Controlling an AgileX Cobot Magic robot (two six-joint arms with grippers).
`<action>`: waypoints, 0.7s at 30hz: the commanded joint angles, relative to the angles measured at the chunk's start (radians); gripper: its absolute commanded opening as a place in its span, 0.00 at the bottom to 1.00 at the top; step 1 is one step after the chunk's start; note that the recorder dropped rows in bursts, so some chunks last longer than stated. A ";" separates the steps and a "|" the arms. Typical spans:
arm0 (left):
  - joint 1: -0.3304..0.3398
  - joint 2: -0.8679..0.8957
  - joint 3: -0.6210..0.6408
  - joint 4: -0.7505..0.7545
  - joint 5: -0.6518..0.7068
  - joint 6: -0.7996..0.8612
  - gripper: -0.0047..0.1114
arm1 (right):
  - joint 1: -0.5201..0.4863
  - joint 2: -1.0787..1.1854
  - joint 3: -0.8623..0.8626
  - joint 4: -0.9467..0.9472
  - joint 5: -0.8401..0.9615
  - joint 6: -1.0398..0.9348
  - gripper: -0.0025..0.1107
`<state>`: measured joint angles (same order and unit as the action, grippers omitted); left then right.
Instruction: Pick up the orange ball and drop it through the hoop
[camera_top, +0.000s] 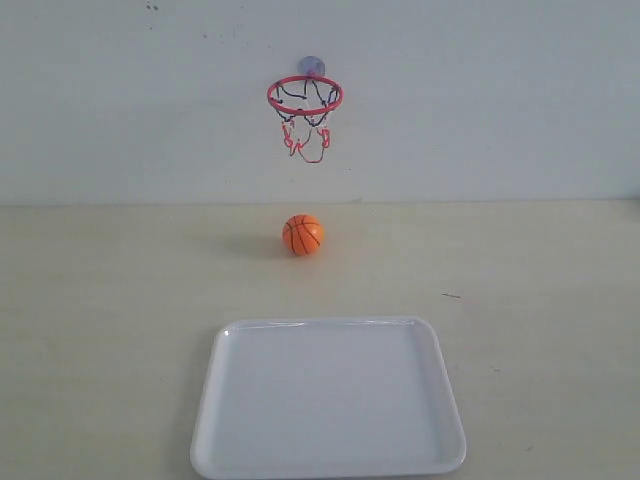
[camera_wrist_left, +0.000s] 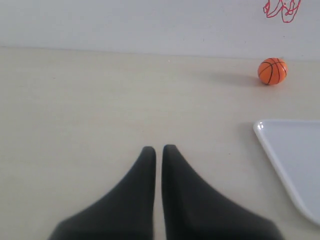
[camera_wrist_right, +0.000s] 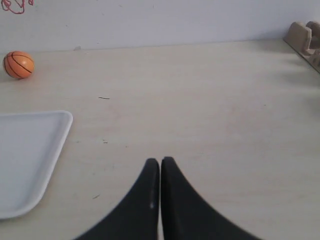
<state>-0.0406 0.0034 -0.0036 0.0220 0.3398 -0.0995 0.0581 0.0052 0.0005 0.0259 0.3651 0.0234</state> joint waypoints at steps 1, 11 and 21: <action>-0.006 -0.003 0.004 0.001 -0.005 0.003 0.08 | -0.007 -0.005 -0.001 -0.026 0.005 0.069 0.02; -0.006 -0.003 0.004 0.001 -0.005 0.003 0.08 | -0.002 -0.005 -0.001 -0.026 0.003 0.071 0.02; -0.006 -0.003 0.004 0.001 -0.005 0.003 0.08 | 0.082 -0.005 -0.001 -0.026 0.003 0.071 0.02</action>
<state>-0.0406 0.0034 -0.0036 0.0220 0.3398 -0.0995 0.1350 0.0052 0.0005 0.0075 0.3719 0.0906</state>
